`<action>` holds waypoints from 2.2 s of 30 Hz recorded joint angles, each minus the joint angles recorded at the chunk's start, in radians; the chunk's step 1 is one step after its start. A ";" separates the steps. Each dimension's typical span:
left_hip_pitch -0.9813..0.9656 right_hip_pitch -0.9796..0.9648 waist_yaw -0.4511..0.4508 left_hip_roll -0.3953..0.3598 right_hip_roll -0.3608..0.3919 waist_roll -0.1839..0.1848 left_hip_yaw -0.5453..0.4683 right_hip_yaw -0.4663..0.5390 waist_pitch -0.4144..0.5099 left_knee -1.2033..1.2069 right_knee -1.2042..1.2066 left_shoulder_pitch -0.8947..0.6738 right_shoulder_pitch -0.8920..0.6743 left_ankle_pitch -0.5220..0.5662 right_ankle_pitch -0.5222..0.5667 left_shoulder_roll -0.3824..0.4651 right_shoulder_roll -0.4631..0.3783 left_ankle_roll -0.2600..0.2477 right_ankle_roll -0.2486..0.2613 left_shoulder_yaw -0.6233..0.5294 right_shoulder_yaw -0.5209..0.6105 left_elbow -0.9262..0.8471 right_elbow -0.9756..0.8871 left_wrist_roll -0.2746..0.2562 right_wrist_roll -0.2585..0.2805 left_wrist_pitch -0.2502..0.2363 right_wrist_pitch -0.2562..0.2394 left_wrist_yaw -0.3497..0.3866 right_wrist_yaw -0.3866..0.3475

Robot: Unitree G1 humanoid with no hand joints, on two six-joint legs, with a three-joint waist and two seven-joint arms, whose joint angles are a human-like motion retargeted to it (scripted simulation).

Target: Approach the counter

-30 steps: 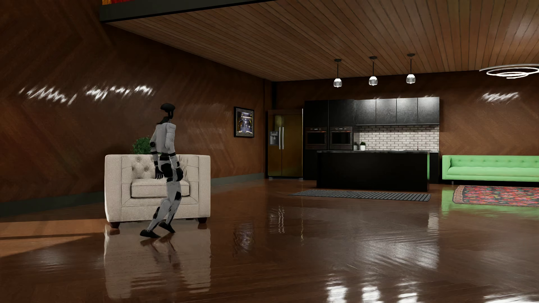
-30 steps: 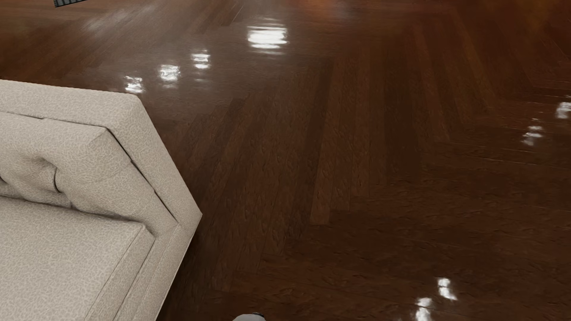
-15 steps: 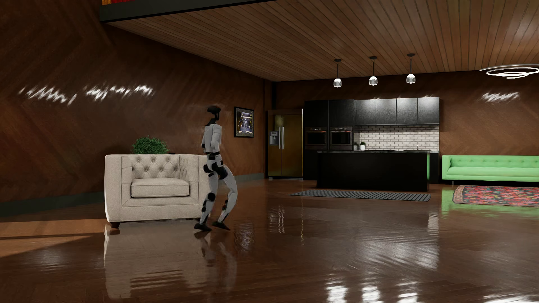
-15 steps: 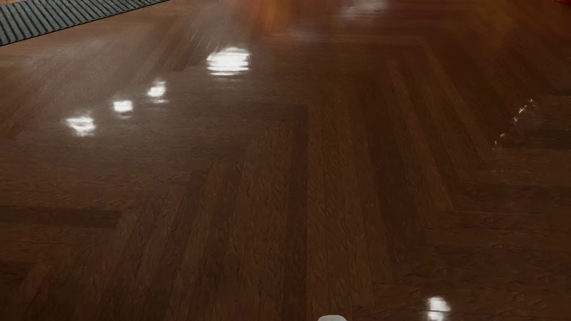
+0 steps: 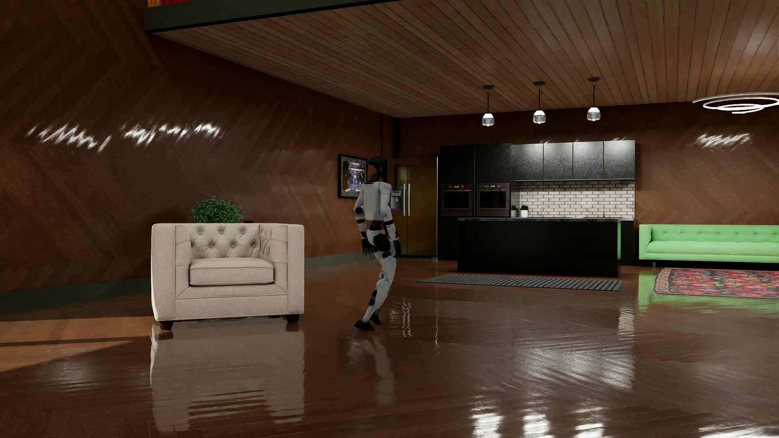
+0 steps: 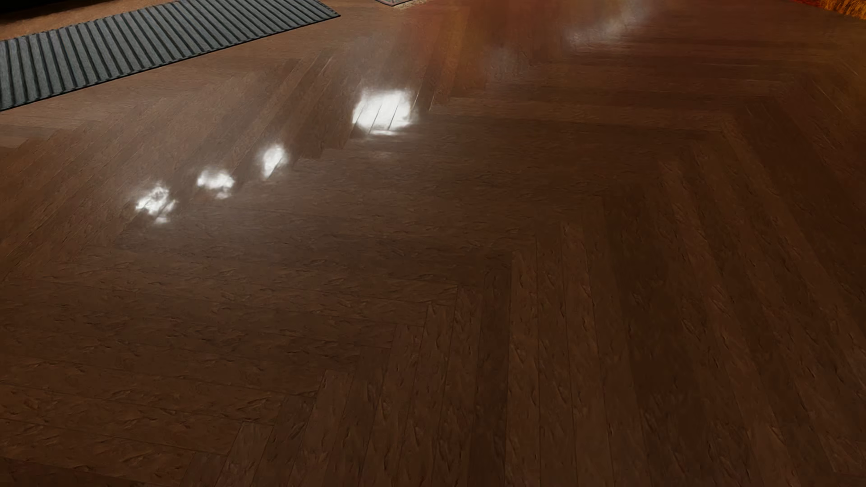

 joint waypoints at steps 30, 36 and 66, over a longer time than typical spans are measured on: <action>-0.259 0.214 0.197 0.097 -0.162 0.008 0.000 0.000 -0.028 -0.253 0.016 0.121 0.077 -0.447 -0.101 0.034 -0.054 0.000 0.000 -0.014 -0.022 0.034 -0.108 0.000 0.000 0.000 0.000 0.000 0.000; -0.234 0.026 0.122 -0.083 -0.213 -0.101 0.000 0.000 -0.031 0.022 0.591 0.127 0.064 -0.102 0.323 0.039 -0.021 0.000 0.000 -0.068 -0.029 0.133 0.017 0.000 0.000 0.000 0.000 0.000 0.000; -0.179 0.096 0.098 -0.088 -0.178 -0.101 0.000 0.000 -0.063 -0.061 0.490 0.159 -0.007 -0.051 0.372 0.004 0.023 0.000 0.000 -0.058 -0.149 0.153 -0.086 0.000 0.000 0.000 0.000 0.000 0.000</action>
